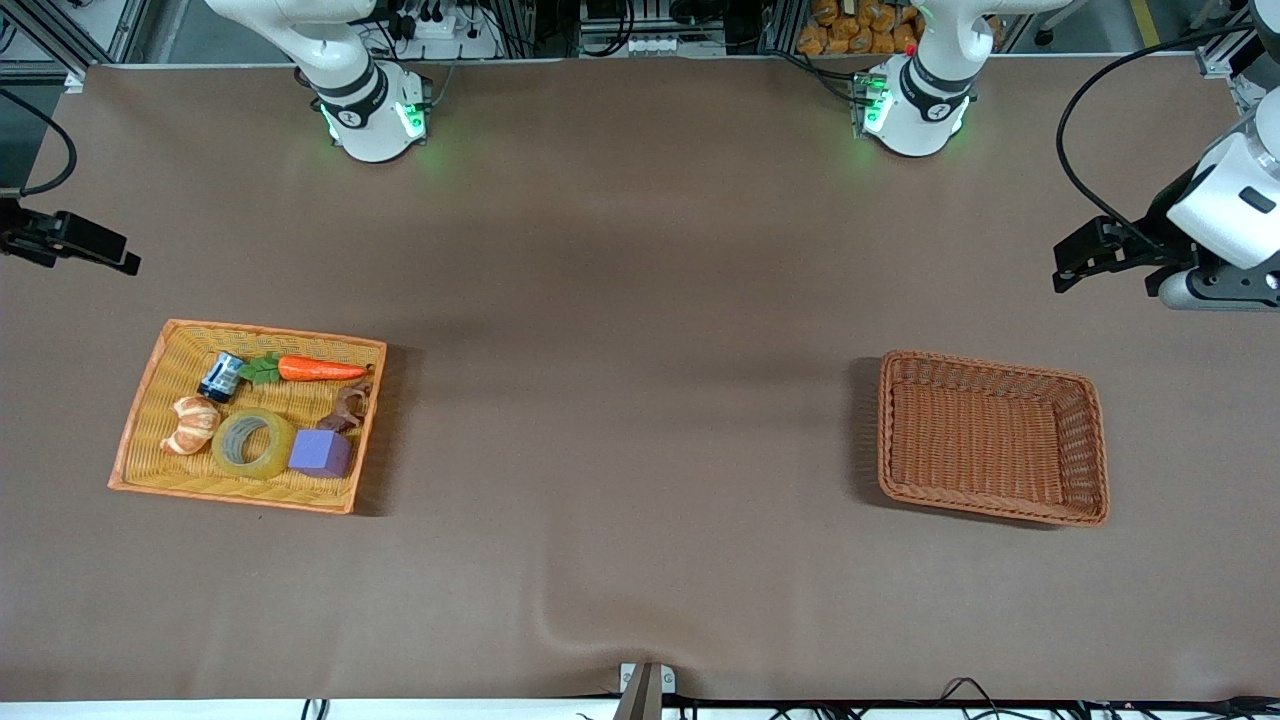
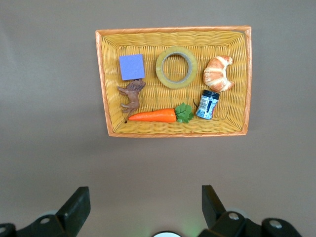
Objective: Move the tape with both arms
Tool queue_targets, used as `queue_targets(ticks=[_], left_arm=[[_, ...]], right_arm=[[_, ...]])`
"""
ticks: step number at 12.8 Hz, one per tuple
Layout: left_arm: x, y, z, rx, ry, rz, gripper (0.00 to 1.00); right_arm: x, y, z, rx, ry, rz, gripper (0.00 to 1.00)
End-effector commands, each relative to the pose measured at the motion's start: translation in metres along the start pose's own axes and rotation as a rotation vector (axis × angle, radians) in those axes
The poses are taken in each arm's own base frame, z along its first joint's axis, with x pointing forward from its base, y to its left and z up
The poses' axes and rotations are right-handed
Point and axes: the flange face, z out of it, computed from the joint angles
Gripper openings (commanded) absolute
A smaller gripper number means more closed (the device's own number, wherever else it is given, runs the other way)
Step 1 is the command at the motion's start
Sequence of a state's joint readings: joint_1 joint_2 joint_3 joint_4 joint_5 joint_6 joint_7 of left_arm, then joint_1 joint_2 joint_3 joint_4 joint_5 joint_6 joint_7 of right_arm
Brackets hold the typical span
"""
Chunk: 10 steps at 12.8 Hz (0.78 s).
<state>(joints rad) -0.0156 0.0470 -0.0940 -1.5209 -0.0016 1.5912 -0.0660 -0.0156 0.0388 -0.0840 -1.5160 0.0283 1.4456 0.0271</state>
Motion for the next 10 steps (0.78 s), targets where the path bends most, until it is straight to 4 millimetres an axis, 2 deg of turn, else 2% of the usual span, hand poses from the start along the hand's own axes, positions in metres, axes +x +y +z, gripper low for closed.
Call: queue_targets(ticks=[1,7,10], left_arm=[[-0.003,-0.001,-0.009,0.014,0.011,-0.005,1.00],[-0.005,-0.003,-0.010,0.012,-0.003,0.004,1.00],[-0.011,-0.007,-0.019,0.009,0.000,-0.002,1.00]], right_arm=[[-0.005,0.003,-0.001,-0.019,0.004,-0.011,1.00],[-0.002,0.003,0.003,-0.029,-0.002,-0.011,1.00],[0.001,0.003,0.014,-0.035,-0.008,-0.012,1.00]])
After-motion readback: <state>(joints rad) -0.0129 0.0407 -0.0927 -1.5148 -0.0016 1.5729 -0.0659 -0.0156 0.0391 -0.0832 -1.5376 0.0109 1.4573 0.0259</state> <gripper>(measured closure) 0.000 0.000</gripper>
